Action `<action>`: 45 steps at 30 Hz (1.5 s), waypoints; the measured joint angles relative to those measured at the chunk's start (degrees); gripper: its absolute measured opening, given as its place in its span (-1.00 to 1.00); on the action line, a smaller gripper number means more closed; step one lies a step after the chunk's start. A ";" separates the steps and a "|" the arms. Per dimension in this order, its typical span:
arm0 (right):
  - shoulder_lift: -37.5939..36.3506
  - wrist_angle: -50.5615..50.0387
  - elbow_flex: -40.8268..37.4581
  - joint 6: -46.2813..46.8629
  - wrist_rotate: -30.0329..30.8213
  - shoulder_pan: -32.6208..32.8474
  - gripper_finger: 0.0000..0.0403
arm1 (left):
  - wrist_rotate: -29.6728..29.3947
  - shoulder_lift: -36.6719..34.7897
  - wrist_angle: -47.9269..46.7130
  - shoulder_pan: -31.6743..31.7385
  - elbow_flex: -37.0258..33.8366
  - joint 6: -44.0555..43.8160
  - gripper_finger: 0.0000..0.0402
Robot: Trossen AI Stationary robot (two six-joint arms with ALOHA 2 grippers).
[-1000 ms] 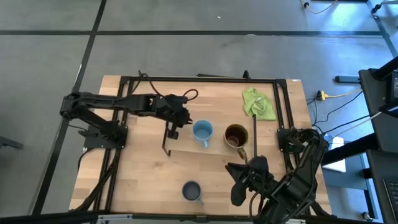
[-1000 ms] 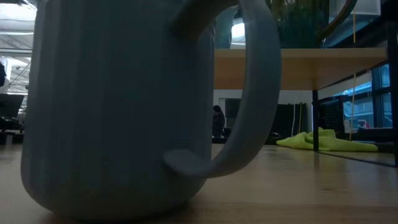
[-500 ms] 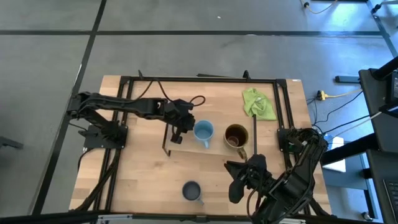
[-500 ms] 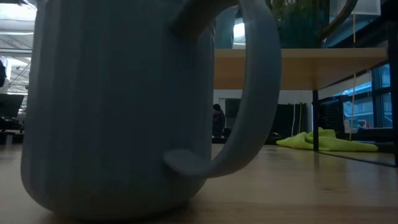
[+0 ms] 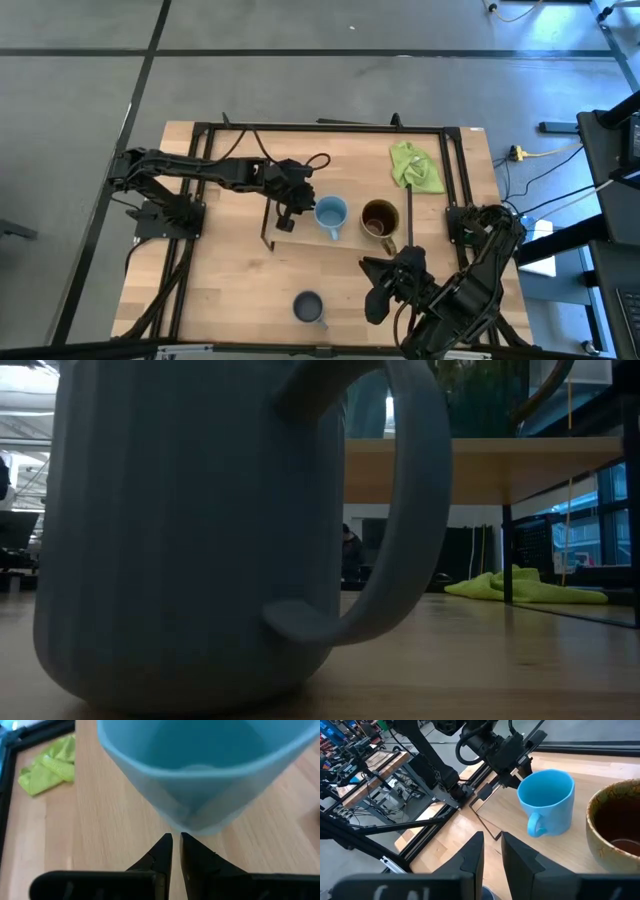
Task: Stack small to large cups/mugs on shelf
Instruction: Adjust the light blue mug on the shelf, then put the gray mug on the shelf
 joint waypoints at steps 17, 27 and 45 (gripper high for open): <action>0.00 -0.04 0.00 -6.18 -7.38 0.02 -0.66 | -3.31 -12.99 -18.52 -15.48 0.09 -15.87 -0.85; 0.00 -0.04 0.00 -4.37 -9.62 0.00 -0.65 | -14.40 -5.83 -18.58 -39.91 0.02 -23.61 -0.73; 0.00 -0.02 0.00 2.68 -12.81 4.84 -0.21 | -10.74 14.81 -16.66 -44.78 16.71 -10.05 -0.47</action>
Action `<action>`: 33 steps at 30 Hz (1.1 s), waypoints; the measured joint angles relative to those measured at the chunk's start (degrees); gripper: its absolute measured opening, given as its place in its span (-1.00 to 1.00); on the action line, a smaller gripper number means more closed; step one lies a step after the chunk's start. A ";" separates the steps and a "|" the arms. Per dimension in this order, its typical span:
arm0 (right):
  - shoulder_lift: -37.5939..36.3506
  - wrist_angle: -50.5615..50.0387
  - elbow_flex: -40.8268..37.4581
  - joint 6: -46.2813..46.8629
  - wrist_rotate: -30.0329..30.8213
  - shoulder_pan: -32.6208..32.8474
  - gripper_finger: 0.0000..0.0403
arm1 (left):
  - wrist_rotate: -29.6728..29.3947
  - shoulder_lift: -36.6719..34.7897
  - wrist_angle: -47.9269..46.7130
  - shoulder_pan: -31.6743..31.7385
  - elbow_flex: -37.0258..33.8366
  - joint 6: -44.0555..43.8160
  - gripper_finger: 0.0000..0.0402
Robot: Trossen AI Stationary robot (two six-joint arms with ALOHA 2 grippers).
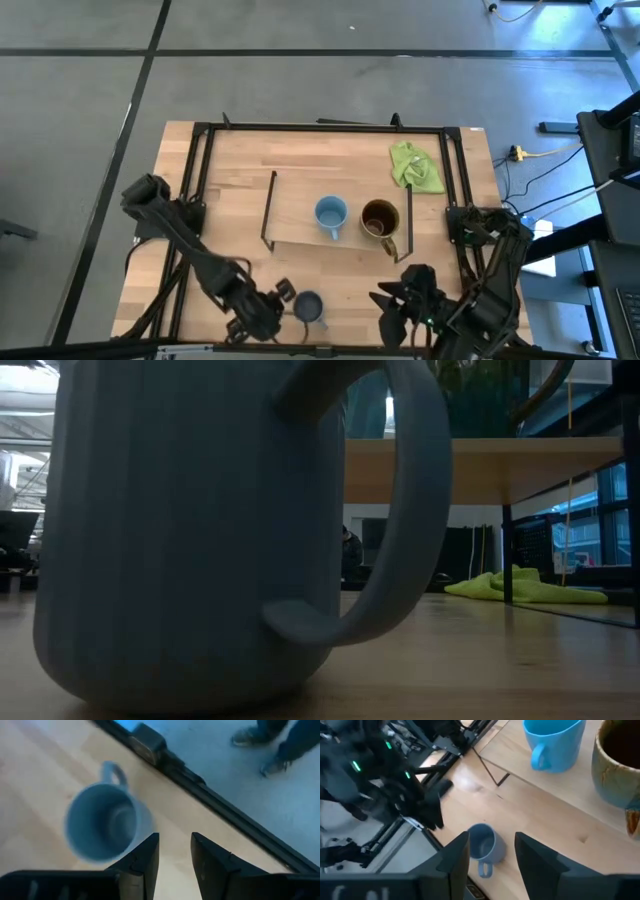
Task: Stack small to large cups/mugs on shelf
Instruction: Put the gray mug on the shelf
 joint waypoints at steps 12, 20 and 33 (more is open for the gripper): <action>0.00 0.06 0.00 5.10 7.05 3.25 -0.21 | -1.79 7.89 0.88 2.24 8.53 2.52 -0.47; 0.00 2.71 0.00 4.82 9.83 3.25 -0.21 | 0.21 8.07 0.93 2.01 7.39 2.56 -0.47; 0.00 1.49 0.00 4.65 10.10 3.23 -0.21 | 0.02 12.75 2.22 4.33 7.23 4.06 -0.47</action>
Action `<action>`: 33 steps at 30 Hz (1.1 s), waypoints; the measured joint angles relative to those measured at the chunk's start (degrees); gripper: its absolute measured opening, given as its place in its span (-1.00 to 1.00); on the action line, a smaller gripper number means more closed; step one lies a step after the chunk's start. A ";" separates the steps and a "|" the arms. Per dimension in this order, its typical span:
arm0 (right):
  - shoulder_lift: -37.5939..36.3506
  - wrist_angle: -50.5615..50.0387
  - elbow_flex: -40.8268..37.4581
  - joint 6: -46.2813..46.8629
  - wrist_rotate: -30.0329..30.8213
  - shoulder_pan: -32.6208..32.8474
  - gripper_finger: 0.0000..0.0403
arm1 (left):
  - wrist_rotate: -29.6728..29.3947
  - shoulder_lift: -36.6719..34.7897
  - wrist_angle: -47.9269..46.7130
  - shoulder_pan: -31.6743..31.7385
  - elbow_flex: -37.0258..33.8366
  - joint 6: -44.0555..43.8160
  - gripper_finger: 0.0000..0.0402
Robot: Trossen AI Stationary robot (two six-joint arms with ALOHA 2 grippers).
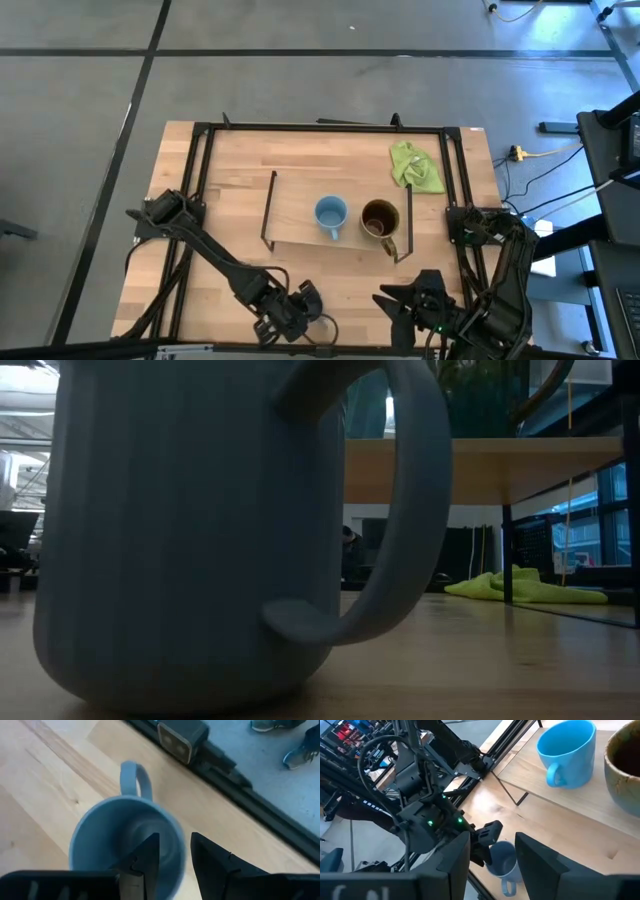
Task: Stack small to large cups/mugs on shelf
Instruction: Put the gray mug on the shelf
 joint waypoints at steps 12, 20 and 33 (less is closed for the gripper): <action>0.00 -1.46 0.00 0.03 -0.31 -0.01 -0.21 | 1.29 2.23 -0.56 0.21 -0.02 0.43 -0.48; 0.00 -1.47 0.00 0.02 -0.47 -0.02 -0.21 | -0.80 2.25 -1.16 0.09 -0.02 0.47 -0.76; 0.00 -1.48 0.00 0.02 -0.52 -0.02 -0.21 | -2.06 1.04 -7.46 -0.04 -0.01 0.23 -0.97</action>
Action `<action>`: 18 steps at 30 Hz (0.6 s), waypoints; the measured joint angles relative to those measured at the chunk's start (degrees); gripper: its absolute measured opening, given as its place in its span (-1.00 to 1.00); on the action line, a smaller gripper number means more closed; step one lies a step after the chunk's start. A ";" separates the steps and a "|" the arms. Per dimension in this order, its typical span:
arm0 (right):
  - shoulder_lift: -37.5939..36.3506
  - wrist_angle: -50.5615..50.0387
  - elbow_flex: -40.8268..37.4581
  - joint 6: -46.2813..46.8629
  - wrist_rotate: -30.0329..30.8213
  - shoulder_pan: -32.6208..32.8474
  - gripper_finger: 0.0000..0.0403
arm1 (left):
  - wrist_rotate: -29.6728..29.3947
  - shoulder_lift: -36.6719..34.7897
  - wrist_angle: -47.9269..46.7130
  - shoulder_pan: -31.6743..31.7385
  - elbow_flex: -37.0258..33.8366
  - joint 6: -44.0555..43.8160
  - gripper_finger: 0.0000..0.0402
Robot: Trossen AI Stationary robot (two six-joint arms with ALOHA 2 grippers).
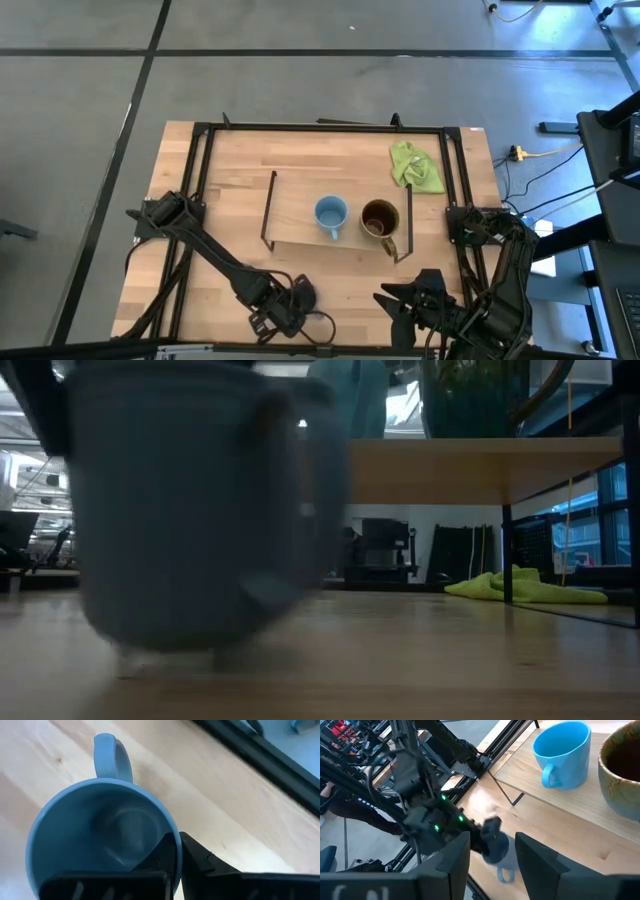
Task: Stack small to large cups/mugs on shelf
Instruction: Put the gray mug on the shelf
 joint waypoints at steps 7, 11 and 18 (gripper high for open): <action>0.00 -0.04 0.00 -0.07 -0.01 0.00 -0.21 | 1.32 -6.85 -12.80 0.27 9.34 -2.82 -0.98; 0.00 -0.04 0.00 -0.24 0.00 0.00 -0.21 | 0.54 -11.56 -19.27 1.18 14.40 -2.45 -0.99; 0.00 -0.01 0.00 -1.56 0.49 0.01 -0.21 | -4.40 -17.29 -37.83 7.29 16.10 4.19 -0.99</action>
